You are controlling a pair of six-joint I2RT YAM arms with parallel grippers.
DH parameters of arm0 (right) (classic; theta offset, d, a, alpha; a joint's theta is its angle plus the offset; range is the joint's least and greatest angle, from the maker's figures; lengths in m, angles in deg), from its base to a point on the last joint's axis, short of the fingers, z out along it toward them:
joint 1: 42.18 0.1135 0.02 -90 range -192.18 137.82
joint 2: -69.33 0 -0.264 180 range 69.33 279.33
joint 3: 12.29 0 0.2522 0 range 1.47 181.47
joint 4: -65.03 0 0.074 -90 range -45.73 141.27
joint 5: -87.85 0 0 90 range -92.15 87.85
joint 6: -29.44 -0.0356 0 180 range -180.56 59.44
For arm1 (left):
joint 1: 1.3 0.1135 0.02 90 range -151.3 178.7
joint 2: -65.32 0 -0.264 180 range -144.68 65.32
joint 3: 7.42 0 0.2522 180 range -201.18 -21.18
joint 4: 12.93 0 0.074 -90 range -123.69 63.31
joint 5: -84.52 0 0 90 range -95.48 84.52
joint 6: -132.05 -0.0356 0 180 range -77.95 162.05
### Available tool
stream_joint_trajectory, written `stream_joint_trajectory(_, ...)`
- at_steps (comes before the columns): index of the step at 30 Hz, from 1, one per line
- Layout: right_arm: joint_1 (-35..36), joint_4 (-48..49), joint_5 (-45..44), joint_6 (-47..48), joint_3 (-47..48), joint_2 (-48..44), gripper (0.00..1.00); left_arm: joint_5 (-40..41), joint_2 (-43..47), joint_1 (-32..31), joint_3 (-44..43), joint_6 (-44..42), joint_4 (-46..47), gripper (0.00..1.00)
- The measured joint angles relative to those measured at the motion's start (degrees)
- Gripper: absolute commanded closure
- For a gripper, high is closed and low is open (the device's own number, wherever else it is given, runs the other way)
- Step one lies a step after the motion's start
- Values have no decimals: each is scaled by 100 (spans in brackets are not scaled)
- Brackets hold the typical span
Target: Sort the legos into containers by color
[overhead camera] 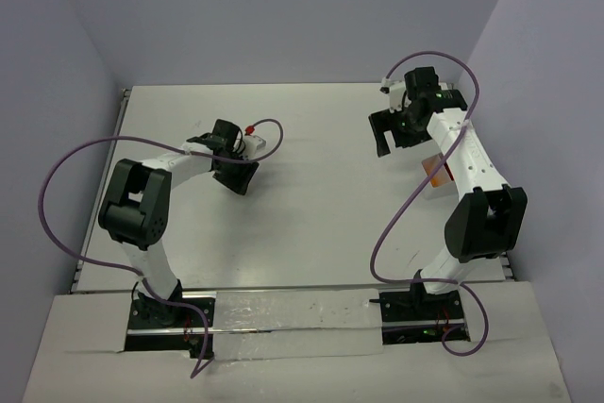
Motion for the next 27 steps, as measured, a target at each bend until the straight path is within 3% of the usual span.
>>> stream_joint_trajectory(11,37,10,120,-55,-25,0,0,30,9,-16,0,0,-3,57)
stream_joint_trajectory(16,102,188,661,-216,-248,-125,0,-147,245,-98,0,13,-237,59)
stream_joint_trajectory(27,331,779,3579,-908,-886,-485,1,-1694,3194,-783,-180,182,4,64)
